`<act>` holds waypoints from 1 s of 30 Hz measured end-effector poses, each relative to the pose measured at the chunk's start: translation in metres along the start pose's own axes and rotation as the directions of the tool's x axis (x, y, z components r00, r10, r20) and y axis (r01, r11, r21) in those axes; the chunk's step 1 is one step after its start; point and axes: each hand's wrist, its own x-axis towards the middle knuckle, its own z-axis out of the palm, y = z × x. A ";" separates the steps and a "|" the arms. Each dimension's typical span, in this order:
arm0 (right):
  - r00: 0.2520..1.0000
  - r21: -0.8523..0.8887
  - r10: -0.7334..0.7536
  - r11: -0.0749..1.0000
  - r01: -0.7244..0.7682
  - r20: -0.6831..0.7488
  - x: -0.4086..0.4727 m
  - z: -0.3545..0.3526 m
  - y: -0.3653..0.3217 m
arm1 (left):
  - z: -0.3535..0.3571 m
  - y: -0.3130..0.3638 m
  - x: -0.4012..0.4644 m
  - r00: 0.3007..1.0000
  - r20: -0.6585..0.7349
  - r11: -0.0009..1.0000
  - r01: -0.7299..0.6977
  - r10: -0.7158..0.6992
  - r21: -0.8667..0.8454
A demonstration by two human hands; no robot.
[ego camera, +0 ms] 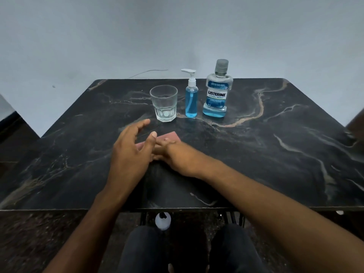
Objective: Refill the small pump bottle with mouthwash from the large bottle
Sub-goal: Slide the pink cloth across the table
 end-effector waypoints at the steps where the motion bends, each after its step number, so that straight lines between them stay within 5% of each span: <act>1: 0.999 0.014 0.040 0.999 -0.040 -0.010 -0.003 -0.010 0.010 | -0.002 -0.001 -0.001 1.000 0.025 1.000 -0.005 0.005 0.029; 5: 0.888 -0.164 0.408 0.881 -0.444 -0.211 -0.025 -0.033 0.062 | -0.014 -0.009 -0.008 0.995 0.087 0.997 0.043 -0.048 0.057; 8: 0.784 -0.316 0.548 0.718 -0.620 -0.292 -0.036 -0.018 0.059 | -0.015 -0.011 -0.014 0.995 0.077 0.997 0.067 -0.070 0.043; 10: 0.799 -0.205 0.520 0.783 -0.587 -0.302 -0.032 -0.006 0.039 | -0.011 -0.007 -0.015 0.997 0.055 0.999 0.046 -0.047 0.011; 13: 0.955 -0.033 0.258 0.964 -0.266 -0.148 -0.021 0.008 -0.012 | -0.004 0.001 -0.009 0.999 0.054 1.000 0.008 -0.006 -0.027; 18: 0.999 -0.156 -0.036 0.987 0.030 -0.031 -0.037 0.035 -0.041 | -0.001 0.004 -0.005 0.999 0.028 1.000 -0.020 0.020 0.001; 23: 0.974 -0.092 0.212 0.971 -0.218 -0.076 -0.089 -0.002 0.005 | 0.003 0.002 -0.009 0.994 0.110 0.999 -0.017 0.012 0.042; 27: 0.820 -0.087 0.481 0.844 -0.528 -0.310 -0.118 -0.027 0.036 | 0.003 0.000 -0.015 0.989 0.146 1.000 0.004 -0.008 0.028; 30: 0.795 -0.094 0.501 0.824 -0.559 -0.342 -0.101 -0.015 0.022 | 0.005 0.001 -0.022 0.987 0.159 0.999 0.004 -0.010 0.035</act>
